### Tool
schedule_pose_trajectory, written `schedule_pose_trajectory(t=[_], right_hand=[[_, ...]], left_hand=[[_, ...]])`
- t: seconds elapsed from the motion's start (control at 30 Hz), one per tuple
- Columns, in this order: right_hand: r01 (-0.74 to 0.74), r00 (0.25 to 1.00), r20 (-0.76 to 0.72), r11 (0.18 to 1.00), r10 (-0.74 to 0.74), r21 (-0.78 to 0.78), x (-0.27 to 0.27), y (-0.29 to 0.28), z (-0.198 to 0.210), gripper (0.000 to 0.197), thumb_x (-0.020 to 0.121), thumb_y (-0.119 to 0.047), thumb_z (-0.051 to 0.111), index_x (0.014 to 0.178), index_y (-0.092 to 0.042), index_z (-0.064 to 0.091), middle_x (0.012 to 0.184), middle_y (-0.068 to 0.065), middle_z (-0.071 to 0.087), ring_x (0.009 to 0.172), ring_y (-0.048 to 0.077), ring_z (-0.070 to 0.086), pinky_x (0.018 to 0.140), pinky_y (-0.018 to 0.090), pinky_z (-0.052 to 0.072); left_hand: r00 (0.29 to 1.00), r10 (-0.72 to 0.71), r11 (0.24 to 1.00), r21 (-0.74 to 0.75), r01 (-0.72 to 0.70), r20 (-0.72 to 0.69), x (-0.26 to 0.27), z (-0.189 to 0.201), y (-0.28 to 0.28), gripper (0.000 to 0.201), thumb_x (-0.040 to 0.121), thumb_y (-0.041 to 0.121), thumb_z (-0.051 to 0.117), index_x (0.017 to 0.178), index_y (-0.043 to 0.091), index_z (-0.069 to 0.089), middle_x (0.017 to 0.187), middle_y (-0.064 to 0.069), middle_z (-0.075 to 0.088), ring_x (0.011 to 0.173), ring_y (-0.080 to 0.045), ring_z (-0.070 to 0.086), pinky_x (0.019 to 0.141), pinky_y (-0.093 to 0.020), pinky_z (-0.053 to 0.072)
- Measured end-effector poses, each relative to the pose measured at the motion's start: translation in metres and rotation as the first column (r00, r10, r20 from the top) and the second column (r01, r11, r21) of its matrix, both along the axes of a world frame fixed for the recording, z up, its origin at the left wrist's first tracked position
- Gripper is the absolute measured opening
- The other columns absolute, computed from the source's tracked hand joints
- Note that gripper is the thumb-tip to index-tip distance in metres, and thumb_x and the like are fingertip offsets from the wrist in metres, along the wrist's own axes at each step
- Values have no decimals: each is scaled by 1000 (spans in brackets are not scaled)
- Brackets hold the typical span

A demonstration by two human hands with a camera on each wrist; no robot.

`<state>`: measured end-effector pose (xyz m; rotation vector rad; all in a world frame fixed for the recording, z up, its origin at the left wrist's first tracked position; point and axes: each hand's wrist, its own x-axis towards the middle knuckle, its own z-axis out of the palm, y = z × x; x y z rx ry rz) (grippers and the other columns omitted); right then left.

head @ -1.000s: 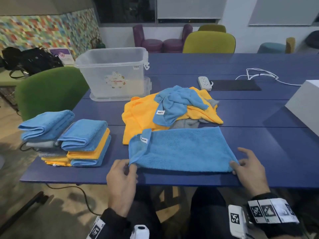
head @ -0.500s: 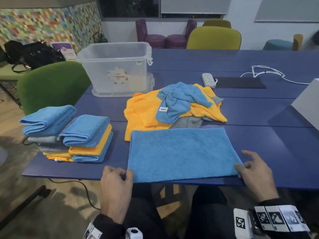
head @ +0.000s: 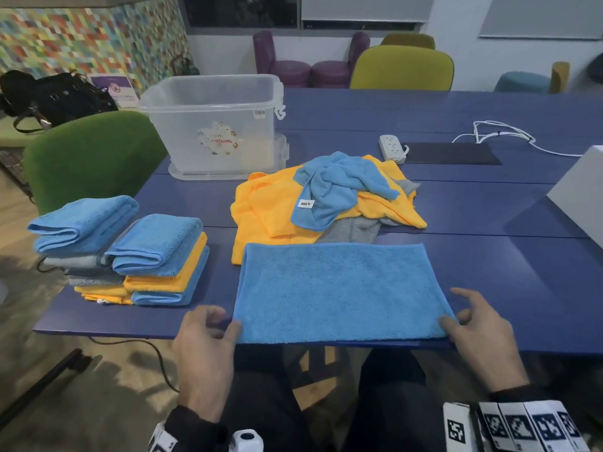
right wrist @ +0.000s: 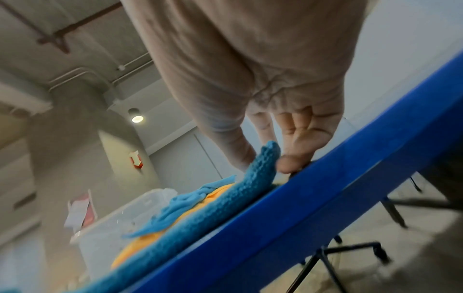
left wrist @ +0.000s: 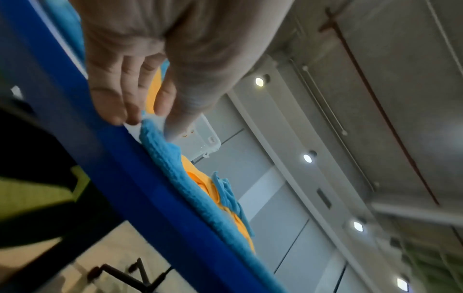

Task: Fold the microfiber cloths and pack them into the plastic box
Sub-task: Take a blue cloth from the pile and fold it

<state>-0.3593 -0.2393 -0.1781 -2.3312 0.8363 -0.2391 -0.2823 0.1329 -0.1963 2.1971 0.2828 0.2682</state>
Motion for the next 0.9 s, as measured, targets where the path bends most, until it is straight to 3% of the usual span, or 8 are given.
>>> schedule_pose_trajectory(t=[0.13, 0.23, 0.33, 0.4, 0.5, 0.67, 0.77, 0.9], right_hand=[[-85, 994, 37, 936, 104, -342, -1, 14, -5, 54, 88, -53, 67, 132, -23, 59, 128, 10, 50, 114, 34, 52, 88, 50, 47], [-413, 888, -5, 794, 459, -447, 4, 29, -17, 75, 81, -76, 57, 142, -33, 53, 159, 2, 33, 148, 30, 29, 115, 53, 32], [-690, 712, -216, 610, 668, -390, 11, 44, -32, 89, 82, -78, 50, 158, -44, 18, 169, -17, -5, 156, 14, -11, 126, 53, 7], [-721, 684, -271, 571, 678, -393, 12, 45, -43, 94, 88, -60, 63, 159, -46, 4, 166, -23, -13, 154, 8, -14, 126, 53, 12], [-681, 712, -195, 595, 675, -427, 9, 42, -50, 101, 85, -34, 78, 160, -43, 11, 167, -24, -1, 155, 5, 1, 124, 43, 22], [-657, 725, -140, 616, 674, -436, 0, 37, -50, 101, 76, -19, 84, 156, -43, 28, 164, -30, 15, 151, 0, 20, 103, 28, 43], [-631, 742, -85, 651, 665, -421, -5, 27, -47, 91, 76, -19, 85, 152, -43, 40, 160, -31, 25, 146, -1, 31, 98, 29, 47], [-597, 751, 7, 684, 660, -419, -8, 15, -46, 73, 79, -22, 85, 143, -37, 55, 155, -26, 39, 140, 5, 43, 106, 37, 44]], left_hand=[[944, -286, 927, 298, 227, 168, -3, -4, -3, 45, 83, 49, 81, 113, 20, 65, 128, 2, 53, 117, -20, 53, 96, -39, 47], [785, -607, 738, 456, 498, 125, 8, -15, -7, 70, 81, 68, 68, 132, 21, 62, 155, 2, 45, 149, -22, 35, 121, -45, 28], [660, -751, 538, 555, 634, -26, 21, -26, -8, 79, 81, 61, 73, 149, 28, 49, 168, 9, 27, 156, -16, 21, 127, -38, 8], [633, -772, 497, 559, 663, -64, 26, -32, -5, 83, 76, 41, 87, 149, 29, 50, 166, 13, 27, 153, -16, 32, 126, -29, 6], [621, -784, 512, 538, 670, -27, 28, -32, 3, 82, 73, 25, 92, 147, 28, 56, 160, 13, 39, 148, -8, 37, 124, -24, 14], [624, -781, 534, 545, 646, 25, 24, -34, 15, 80, 71, -12, 81, 139, 28, 65, 152, 16, 50, 142, -4, 45, 120, -24, 27], [655, -748, 624, 448, 640, 107, 25, -30, 26, 60, 80, -10, 76, 126, 29, 73, 142, 24, 59, 134, -1, 54, 115, -22, 37], [767, -629, 776, 158, 610, 128, 28, -15, 34, 33, 90, 7, 76, 113, 31, 76, 123, 26, 69, 123, 5, 60, 105, -31, 49]])
